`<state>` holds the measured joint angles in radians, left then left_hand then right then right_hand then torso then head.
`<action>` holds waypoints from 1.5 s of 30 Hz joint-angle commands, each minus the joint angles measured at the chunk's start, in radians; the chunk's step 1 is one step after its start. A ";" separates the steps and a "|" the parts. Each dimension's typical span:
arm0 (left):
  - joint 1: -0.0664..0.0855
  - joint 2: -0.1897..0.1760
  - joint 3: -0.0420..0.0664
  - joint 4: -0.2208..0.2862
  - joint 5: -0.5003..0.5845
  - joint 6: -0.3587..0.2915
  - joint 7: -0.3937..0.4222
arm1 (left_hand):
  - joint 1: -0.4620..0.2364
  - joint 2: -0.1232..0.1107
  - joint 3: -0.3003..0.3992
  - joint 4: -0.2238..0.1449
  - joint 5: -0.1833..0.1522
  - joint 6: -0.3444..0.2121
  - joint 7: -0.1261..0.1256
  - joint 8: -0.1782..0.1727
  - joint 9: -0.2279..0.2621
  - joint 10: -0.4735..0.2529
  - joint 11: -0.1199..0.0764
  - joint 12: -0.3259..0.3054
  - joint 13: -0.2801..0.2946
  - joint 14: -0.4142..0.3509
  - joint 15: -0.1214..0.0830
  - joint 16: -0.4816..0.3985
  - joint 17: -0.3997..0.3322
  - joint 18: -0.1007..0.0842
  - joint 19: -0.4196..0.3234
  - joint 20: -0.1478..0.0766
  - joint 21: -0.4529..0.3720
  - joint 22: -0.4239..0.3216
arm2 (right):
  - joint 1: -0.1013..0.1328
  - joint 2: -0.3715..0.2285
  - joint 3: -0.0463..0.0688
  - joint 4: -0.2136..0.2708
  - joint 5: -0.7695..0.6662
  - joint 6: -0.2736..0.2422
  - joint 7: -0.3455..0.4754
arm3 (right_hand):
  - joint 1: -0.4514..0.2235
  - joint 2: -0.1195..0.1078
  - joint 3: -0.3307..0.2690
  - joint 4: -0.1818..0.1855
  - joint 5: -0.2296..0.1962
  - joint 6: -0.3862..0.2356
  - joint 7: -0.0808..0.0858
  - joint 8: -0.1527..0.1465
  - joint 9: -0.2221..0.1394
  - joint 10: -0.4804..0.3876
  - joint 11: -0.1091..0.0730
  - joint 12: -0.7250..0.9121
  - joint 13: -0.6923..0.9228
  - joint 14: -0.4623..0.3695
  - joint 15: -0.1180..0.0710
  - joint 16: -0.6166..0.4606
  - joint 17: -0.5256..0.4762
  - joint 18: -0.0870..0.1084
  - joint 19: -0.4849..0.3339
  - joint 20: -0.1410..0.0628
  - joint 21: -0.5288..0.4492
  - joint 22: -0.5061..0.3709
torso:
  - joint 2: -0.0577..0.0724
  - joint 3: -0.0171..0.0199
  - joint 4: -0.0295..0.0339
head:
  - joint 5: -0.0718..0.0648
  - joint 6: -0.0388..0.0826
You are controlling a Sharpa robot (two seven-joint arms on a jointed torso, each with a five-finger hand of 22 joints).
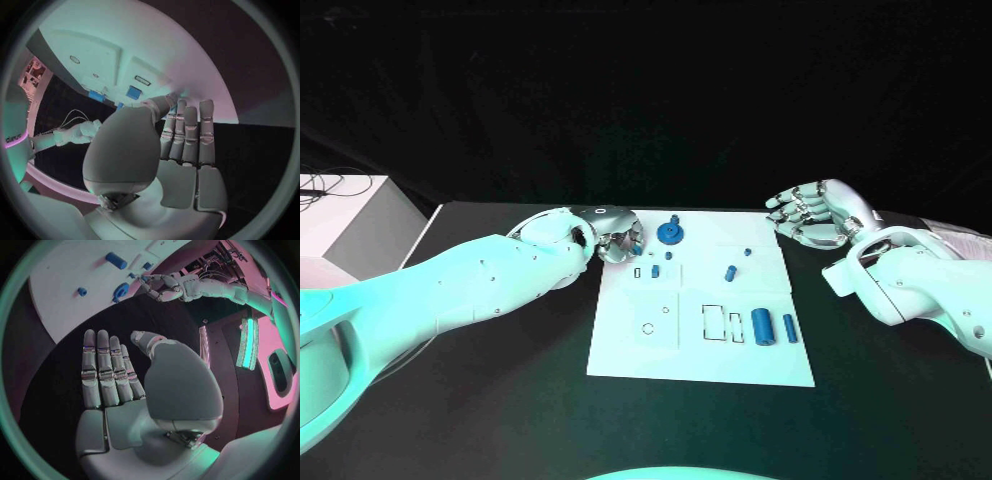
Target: Assemble the parts on the task board
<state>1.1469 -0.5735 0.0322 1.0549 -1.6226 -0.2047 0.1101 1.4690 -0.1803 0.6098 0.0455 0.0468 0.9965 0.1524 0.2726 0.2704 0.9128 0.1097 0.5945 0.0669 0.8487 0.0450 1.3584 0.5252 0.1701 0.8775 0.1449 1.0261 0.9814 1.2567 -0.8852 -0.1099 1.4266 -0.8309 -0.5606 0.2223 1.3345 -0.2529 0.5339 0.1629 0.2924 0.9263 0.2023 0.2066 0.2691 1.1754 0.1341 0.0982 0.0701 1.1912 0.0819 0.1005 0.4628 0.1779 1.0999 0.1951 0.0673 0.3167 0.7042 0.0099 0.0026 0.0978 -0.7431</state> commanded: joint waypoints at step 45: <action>0.000 0.013 -0.001 -0.019 0.025 -0.063 0.063 | 0.056 -0.002 0.036 -0.072 0.002 0.016 -0.016 -0.019 0.001 -0.073 0.017 -0.004 0.016 -0.023 0.015 -0.005 -0.019 0.013 -0.007 0.010 0.044 0.035 | 0.000 0.001 0.000 0.006 -0.003 0.013 0.012 | -0.006 -0.001 -0.003 -0.001 0.007 -0.002 0.007 -0.005 -0.002 0.000 0.006 -0.006 -0.001 0.002 0.006 -0.006 -0.001 0.005 -0.005 0.001 -0.003 -0.001 | 0.001 0.0004 -0.0012 | 0.002 0.003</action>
<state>1.1466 -0.5644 0.0311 1.0363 -1.6087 -0.2461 0.1422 1.5151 -0.1866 0.6464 -0.0217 0.0468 1.0063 0.1358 0.2570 0.2701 0.8446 0.1274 0.5877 0.0823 0.8327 0.0610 1.3584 0.5062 0.1699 0.8766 0.1555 1.0671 1.0152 1.2568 -0.8846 -0.1099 1.4303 -0.8308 -0.5603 0.2223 1.3345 -0.2529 0.5339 0.1629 0.2924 0.9263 0.2022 0.2066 0.2683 1.1754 0.1341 0.0982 0.0704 1.1912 0.0819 0.1005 0.4622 0.1779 1.0999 0.1951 0.0673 0.3168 0.7047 0.0098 0.0014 0.1009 -0.7397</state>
